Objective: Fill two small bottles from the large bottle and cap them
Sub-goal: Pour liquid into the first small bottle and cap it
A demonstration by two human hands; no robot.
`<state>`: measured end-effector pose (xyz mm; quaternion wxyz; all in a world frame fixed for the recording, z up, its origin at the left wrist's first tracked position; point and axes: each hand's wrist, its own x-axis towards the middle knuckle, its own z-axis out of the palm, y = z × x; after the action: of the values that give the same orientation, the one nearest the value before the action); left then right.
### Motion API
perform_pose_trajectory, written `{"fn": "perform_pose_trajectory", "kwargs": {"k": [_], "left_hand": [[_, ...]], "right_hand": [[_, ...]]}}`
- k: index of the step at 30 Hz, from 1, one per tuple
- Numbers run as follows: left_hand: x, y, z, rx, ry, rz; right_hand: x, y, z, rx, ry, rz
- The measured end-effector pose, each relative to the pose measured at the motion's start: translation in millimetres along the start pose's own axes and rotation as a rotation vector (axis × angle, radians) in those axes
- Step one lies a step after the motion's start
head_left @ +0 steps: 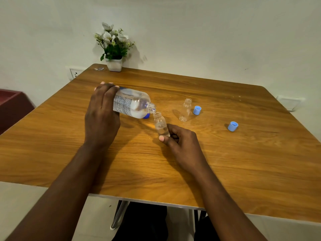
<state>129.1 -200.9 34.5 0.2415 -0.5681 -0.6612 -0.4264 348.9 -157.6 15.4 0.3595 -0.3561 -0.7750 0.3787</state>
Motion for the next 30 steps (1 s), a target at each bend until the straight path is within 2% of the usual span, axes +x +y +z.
{"fn": "perform_pose_trajectory", "kwargs": {"k": [30], "left_hand": [[-0.7,-1.4,0.6,-0.001,0.007,0.004]], "right_hand": [[-0.1,1.0,0.8,-0.004,0.004,-0.001]]}}
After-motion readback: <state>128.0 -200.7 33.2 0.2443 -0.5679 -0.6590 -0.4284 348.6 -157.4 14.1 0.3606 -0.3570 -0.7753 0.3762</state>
